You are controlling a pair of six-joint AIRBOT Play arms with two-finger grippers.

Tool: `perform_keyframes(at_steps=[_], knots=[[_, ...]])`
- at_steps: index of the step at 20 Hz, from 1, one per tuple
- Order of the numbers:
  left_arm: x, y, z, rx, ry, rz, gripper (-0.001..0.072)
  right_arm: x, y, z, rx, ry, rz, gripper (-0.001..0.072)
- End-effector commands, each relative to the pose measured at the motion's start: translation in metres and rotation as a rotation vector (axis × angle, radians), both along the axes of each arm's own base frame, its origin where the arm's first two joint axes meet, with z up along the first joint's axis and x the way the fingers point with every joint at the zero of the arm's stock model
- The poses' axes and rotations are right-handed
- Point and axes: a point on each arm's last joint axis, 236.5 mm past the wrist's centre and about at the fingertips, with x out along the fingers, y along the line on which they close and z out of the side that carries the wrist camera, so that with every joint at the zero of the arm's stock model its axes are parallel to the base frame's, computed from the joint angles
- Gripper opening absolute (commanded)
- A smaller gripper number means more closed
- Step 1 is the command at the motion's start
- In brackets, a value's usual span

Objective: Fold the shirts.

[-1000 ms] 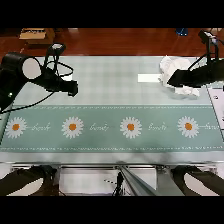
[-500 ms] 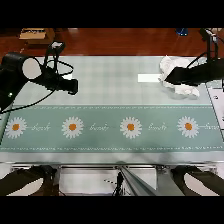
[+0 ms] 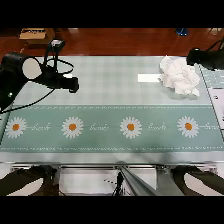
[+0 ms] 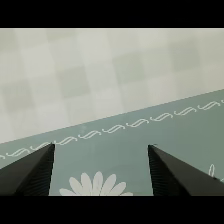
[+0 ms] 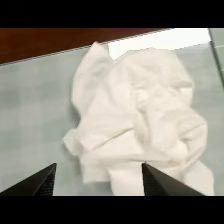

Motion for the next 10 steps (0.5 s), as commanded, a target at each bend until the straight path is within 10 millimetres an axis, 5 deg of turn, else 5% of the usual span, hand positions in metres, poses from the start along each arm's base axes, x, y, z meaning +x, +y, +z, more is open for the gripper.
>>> perform_keyframes(at_steps=[1,5,10], knots=[[-0.010,0.003,-0.004,0.016,0.046,-0.002,0.0720,0.025,-0.049,-0.034,-0.086,0.010,-0.117,0.0595],[-0.027,0.002,-0.010,0.014,0.122,-0.005,0.0720,0.028,-0.082,-0.120,-0.046,0.177,-0.187,0.0595],[-0.021,-0.008,-0.007,-0.032,0.097,-0.006,0.0720,0.030,-0.102,-0.185,0.008,0.256,-0.228,0.0595]])
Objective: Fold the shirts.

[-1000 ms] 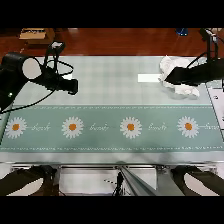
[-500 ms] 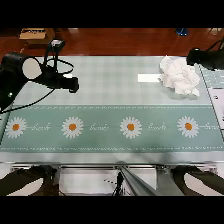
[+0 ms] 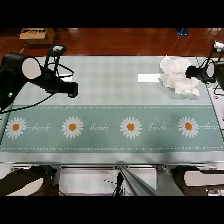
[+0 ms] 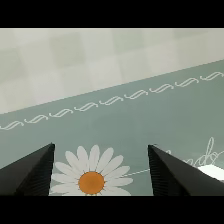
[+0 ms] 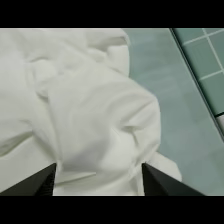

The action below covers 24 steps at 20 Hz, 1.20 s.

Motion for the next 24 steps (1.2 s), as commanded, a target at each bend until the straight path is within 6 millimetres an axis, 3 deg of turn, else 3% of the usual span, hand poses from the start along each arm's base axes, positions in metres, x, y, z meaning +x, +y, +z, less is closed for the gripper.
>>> perform_keyframes(at_steps=[1,6,8,9,10,11,13,14,15,17,19,21,24], knots=[[0.005,-0.011,0.004,-0.049,-0.021,0.001,0.0720,0.006,-0.006,-0.044,0.061,0.025,-0.033,0.0595],[0.015,-0.023,0.011,-0.105,-0.068,0.007,0.0720,0.023,0.030,-0.082,0.254,-0.008,-0.032,0.0591],[0.016,-0.023,0.011,-0.106,-0.071,0.008,0.0720,0.024,0.047,-0.093,0.329,0.006,-0.011,0.0563],[0.016,-0.023,0.011,-0.107,-0.072,0.008,0.0720,0.024,0.056,-0.094,0.359,0.008,0.007,0.0513],[0.016,-0.023,0.011,-0.107,-0.073,0.008,0.0720,0.025,0.062,-0.090,0.377,0.005,0.033,0.0336],[0.016,-0.023,0.012,-0.107,-0.074,0.008,0.0720,0.025,0.068,-0.080,0.387,-0.004,0.062,0.0016],[0.016,-0.023,0.015,-0.110,-0.082,0.007,0.0710,0.031,0.069,-0.039,0.342,-0.073,0.130,0.0022],[0.015,-0.023,0.019,-0.113,-0.091,0.007,0.0627,0.033,0.069,-0.010,0.301,-0.118,0.174,0.0021],[0.016,-0.023,0.027,-0.120,-0.110,0.006,0.0577,0.033,0.069,0.025,0.254,-0.175,0.218,0.0021],[0.020,-0.024,0.058,-0.144,-0.180,0.003,0.0578,0.024,0.071,0.100,0.177,-0.293,0.281,0.0021],[0.026,-0.026,0.103,-0.179,-0.282,-0.001,0.0578,0.002,0.078,0.173,0.123,-0.408,0.318,0.0020],[0.026,-0.026,0.163,-0.224,-0.413,-0.007,0.0579,-0.029,0.087,0.239,0.085,-0.521,0.341,0.0020],[0.006,-0.019,0.255,-0.295,-0.618,-0.015,0.0578,-0.086,0.105,0.330,0.052,-0.712,0.370,0.0020]])
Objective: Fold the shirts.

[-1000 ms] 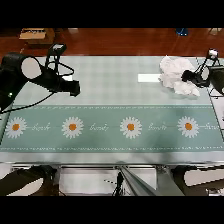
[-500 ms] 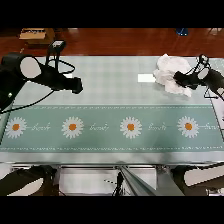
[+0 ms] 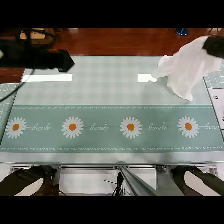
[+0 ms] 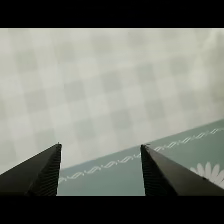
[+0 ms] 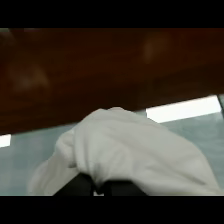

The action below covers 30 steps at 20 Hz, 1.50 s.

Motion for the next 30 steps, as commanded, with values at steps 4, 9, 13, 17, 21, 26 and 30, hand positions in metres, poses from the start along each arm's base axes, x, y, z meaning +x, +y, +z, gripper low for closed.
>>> perform_keyframes(at_steps=[4,9,13,17,21,26,30], knots=[[-0.074,0.025,0.165,-0.133,-0.387,-0.001,0.0579,-0.138,0.043,0.170,-0.013,-0.413,0.050,0.0020],[-0.127,0.042,0.163,-0.112,-0.340,-0.012,0.0579,-0.178,0.097,0.169,0.152,-0.361,0.221,0.0019],[-0.129,0.041,0.116,-0.103,-0.152,0.021,0.0579,-0.163,0.133,0.100,0.216,-0.072,0.396,0.0019],[-0.116,0.034,0.047,-0.057,0.011,0.019,0.0578,-0.141,0.196,0.021,0.146,0.200,0.595,0.0019],[-0.122,0.023,-0.041,-0.030,0.228,-0.003,0.0578,-0.133,0.301,-0.073,0.010,0.406,0.803,0.0020],[-0.129,0.007,-0.117,-0.071,0.377,-0.008,0.0579,-0.141,0.384,-0.180,-0.035,0.597,0.914,0.0085],[-0.123,0.009,-0.154,-0.069,0.397,0.024,0.0579,-0.123,0.346,-0.180,-0.095,0.611,0.851,0.0434]])
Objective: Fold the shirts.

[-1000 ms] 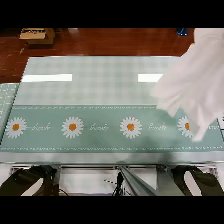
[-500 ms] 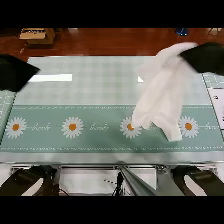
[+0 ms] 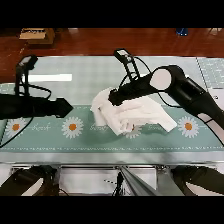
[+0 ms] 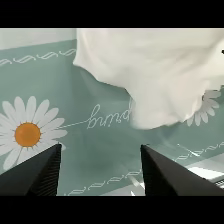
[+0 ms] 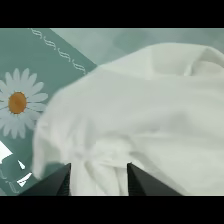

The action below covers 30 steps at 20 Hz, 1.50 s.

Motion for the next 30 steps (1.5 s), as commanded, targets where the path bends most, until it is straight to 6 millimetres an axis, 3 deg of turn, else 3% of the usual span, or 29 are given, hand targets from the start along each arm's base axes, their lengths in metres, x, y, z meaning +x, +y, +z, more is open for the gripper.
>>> perform_keyframes(at_steps=[1,3,5,8,10,12,16,19,20,21,22,23,26,30], knots=[[0.004,-0.002,-0.036,-0.004,0.032,0.023,0.0580,0.020,-0.041,-0.001,-0.094,-0.042,-0.048,0.0434],[0.003,-0.001,-0.058,0.015,0.086,0.026,0.0583,0.042,-0.109,0.026,-0.177,-0.132,-0.155,0.0435],[0.002,-0.001,-0.083,0.042,0.161,0.024,0.0621,0.054,-0.200,0.044,-0.328,-0.179,-0.302,0.0439],[0.005,-0.003,-0.121,0.094,0.230,-0.043,0.0619,0.047,-0.316,0.047,-0.390,-0.088,-0.555,0.0537],[0.013,-0.012,-0.139,0.084,0.241,-0.084,0.0618,0.036,-0.364,0.041,-0.308,-0.004,-0.691,0.0538],[0.025,-0.031,-0.151,0.022,0.228,-0.112,0.0618,0.028,-0.390,0.037,-0.176,0.048,-0.790,0.0538],[0.031,-0.059,-0.175,-0.081,0.270,-0.140,0.0618,0.018,-0.418,0.029,-0.039,0.085,-0.900,0.0537],[0.027,-0.071,-0.194,-0.118,0.311,-0.180,0.0586,0.013,-0.417,0.017,-0.044,0.110,-0.887,0.0538],[0.026,-0.076,-0.197,-0.138,0.315,-0.202,0.0448,0.010,-0.416,0.011,-0.041,0.127,-0.886,0.0538],[0.025,-0.080,-0.201,-0.158,0.332,-0.196,0.0228,0.006,-0.413,0.003,-0.040,0.151,-0.883,0.0538],[0.024,-0.082,-0.204,-0.169,0.348,-0.186,0.0065,-0.001,-0.410,-0.008,-0.039,0.187,-0.879,0.0538],[0.023,-0.082,-0.206,-0.167,0.356,-0.187,0.0024,-0.009,-0.406,-0.021,-0.036,0.229,-0.871,0.0538],[0.022,-0.082,-0.206,-0.168,0.360,-0.189,0.0023,-0.043,-0.388,-0.072,0.008,0.393,-0.878,0.0538],[0.022,-0.082,-0.202,-0.171,0.356,-0.194,0.0024,-0.073,-0.353,-0.128,0.130,0.538,-0.923,0.0541]])
